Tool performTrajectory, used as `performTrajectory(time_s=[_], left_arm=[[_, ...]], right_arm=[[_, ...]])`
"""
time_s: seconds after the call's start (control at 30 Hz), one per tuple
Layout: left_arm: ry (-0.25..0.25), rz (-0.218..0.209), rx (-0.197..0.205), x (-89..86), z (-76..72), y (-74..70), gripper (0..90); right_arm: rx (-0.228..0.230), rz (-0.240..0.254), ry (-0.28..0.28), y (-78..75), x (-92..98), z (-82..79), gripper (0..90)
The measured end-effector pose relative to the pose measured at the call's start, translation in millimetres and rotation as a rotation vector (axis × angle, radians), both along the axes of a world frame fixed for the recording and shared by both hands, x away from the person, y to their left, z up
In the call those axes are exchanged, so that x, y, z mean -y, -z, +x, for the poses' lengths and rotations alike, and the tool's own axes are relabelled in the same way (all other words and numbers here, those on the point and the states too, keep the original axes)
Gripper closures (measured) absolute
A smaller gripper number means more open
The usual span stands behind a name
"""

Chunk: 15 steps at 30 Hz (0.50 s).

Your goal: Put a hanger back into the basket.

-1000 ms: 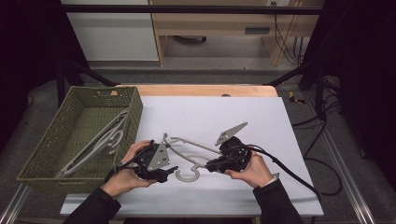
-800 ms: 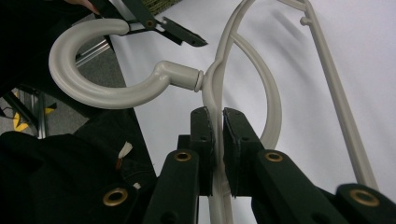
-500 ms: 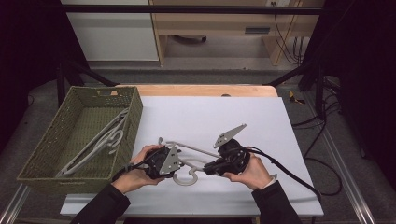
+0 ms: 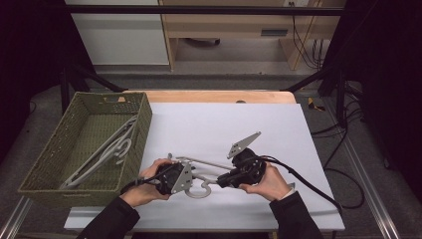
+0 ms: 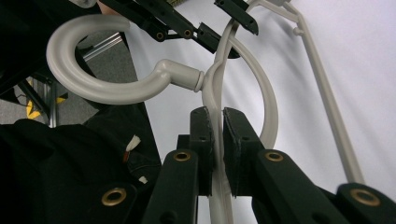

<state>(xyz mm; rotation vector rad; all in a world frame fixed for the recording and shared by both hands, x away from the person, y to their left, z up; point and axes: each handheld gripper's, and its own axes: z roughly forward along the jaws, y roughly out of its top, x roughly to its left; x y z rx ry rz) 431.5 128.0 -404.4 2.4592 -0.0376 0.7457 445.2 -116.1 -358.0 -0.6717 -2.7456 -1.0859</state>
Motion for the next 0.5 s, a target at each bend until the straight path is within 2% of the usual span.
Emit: performTrajectory(time_s=[0.17,0.23,0.37,0.4,0.43,0.47,0.5], left_arm=[[0.005,0.021,0.025,-0.2,-1.0,-2.2,73.3],[0.006,0.026,0.028,0.4,-2.2,-4.0,74.0],[0.011,0.034,0.033,2.4,-5.0,-5.8,75.8],[0.011,0.033,0.028,2.9,-5.8,-6.0,76.3],[0.011,0.033,0.028,2.9,-5.8,-6.0,76.9],[0.017,0.038,0.027,4.2,-7.7,-7.7,77.4],[0.019,0.050,0.036,5.2,-8.9,-8.8,77.9]], right_arm=[[0.041,0.009,-0.008,-1.4,1.9,1.6,82.3],[0.045,0.011,0.006,-2.1,2.4,1.1,81.8],[0.093,0.011,0.000,-4.5,5.3,0.8,80.3],[0.118,0.009,0.006,-5.0,5.9,0.5,79.4],[0.118,0.009,0.006,-5.0,5.9,0.5,79.4],[0.148,0.002,0.014,-6.5,7.8,0.4,77.7],[0.151,0.012,0.027,-6.8,8.0,-0.1,76.9]])
